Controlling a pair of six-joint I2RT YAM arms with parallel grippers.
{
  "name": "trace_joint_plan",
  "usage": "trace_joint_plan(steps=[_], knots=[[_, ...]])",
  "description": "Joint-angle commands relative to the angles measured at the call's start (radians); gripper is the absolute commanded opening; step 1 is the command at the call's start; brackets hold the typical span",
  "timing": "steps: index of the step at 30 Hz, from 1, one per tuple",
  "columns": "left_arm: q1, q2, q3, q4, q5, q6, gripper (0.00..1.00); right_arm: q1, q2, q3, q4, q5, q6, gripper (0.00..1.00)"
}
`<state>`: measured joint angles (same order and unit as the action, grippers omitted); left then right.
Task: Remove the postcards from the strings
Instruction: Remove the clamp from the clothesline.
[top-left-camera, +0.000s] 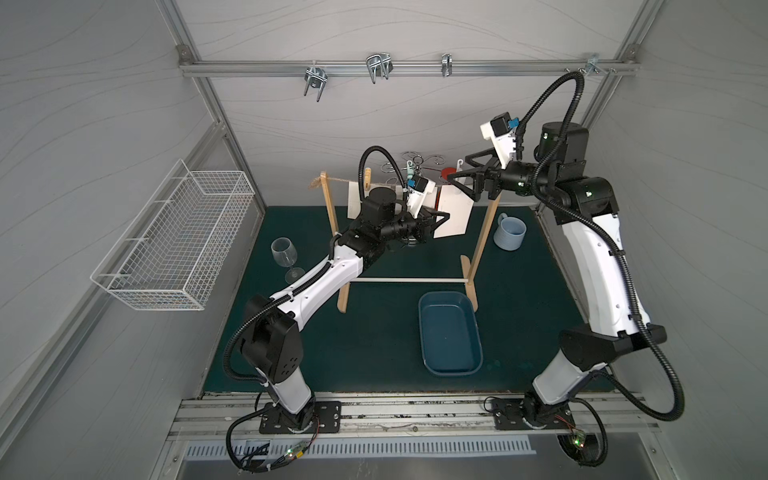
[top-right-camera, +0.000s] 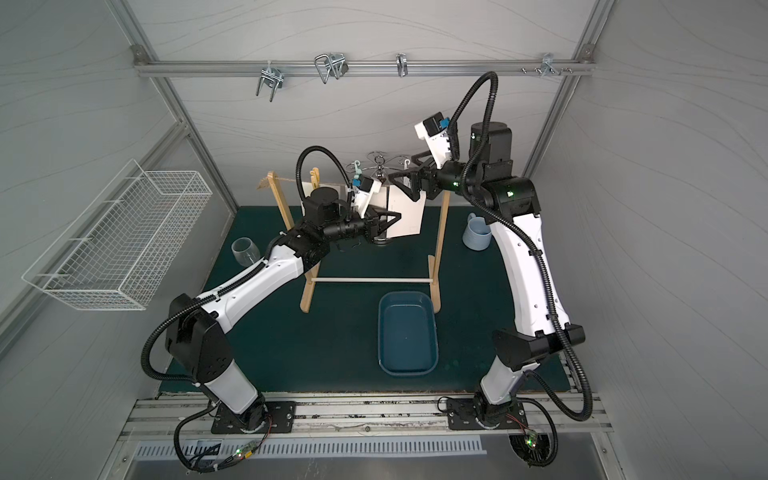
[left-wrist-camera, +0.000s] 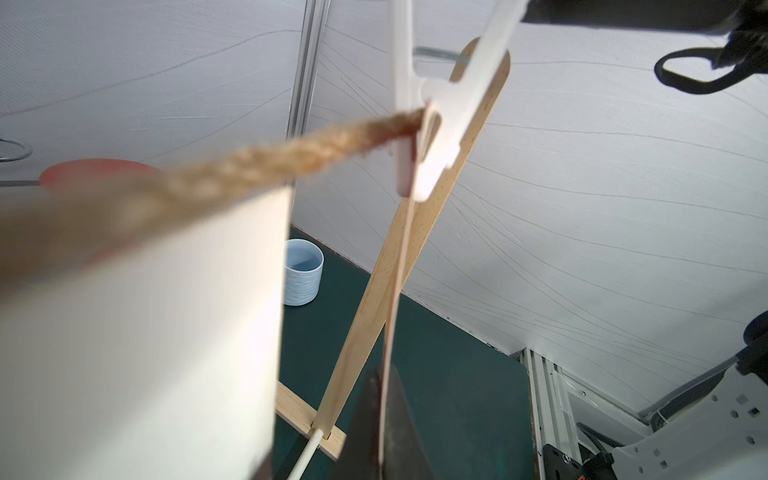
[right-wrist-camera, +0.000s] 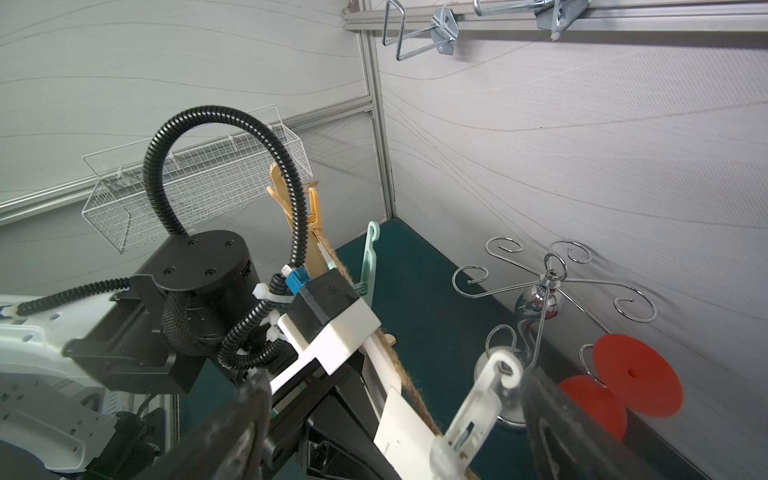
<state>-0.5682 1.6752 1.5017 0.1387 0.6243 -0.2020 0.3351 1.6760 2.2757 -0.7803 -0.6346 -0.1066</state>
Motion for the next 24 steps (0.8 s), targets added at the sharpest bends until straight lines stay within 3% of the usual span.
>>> trace_joint_plan(steps=[1,15,24], knots=[[0.008,-0.028,0.009,0.054,0.016,-0.008,0.05,0.021,-0.019,0.0,-0.01,0.043,0.022,0.94],[0.03,-0.042,-0.017,0.088,0.065,-0.035,0.05,0.027,-0.039,-0.107,0.015,0.085,0.036,0.96],[0.04,-0.037,-0.009,0.091,0.122,-0.052,0.05,0.005,-0.037,-0.127,0.036,0.028,0.017,0.96]])
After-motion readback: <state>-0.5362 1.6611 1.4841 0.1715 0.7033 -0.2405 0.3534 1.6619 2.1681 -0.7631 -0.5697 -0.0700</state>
